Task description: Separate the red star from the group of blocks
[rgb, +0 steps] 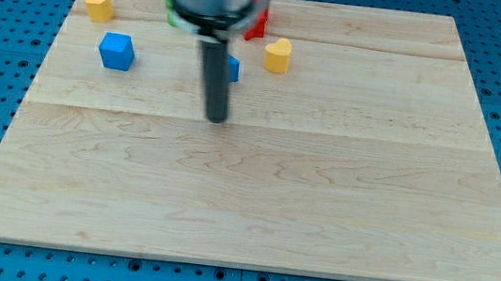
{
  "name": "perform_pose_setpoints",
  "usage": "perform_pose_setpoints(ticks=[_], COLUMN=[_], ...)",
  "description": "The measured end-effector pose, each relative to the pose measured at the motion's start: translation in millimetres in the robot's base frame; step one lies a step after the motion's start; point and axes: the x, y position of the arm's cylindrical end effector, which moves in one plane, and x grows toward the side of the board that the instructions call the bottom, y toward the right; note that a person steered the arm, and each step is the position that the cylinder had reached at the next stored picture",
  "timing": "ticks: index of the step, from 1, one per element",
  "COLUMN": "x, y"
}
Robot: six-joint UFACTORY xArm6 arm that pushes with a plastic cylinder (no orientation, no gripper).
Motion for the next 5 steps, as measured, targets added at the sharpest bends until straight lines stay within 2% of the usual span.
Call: perform_pose_setpoints(ticks=[1,2,3,4,5], x=[-31,-131,-171,-186,-221], y=[107,115,118,105,75])
